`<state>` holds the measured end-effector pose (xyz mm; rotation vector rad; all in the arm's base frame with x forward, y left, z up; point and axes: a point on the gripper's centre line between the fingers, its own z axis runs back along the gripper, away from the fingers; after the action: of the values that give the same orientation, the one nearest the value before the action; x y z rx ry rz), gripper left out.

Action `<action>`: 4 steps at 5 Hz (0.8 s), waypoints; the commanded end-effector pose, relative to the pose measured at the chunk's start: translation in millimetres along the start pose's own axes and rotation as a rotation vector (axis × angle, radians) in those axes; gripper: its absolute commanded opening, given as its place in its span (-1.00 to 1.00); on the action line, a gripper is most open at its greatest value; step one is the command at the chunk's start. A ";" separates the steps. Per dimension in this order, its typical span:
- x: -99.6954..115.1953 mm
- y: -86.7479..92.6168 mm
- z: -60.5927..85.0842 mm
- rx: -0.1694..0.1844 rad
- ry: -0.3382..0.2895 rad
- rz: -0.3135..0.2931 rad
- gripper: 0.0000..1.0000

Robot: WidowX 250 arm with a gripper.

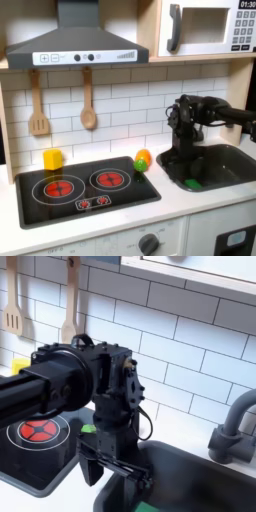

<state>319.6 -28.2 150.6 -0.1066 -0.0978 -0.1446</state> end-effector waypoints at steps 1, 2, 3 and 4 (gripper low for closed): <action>-0.2 11.4 5.3 -0.002 0.000 0.021 1.00; 2.0 21.0 4.6 0.013 -0.005 0.044 1.00; 9.4 36.0 6.2 0.049 -0.043 0.071 1.00; 16.7 58.1 6.6 0.074 -0.075 0.126 1.00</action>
<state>341.9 27.0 152.4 -0.0466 -0.1650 -0.0124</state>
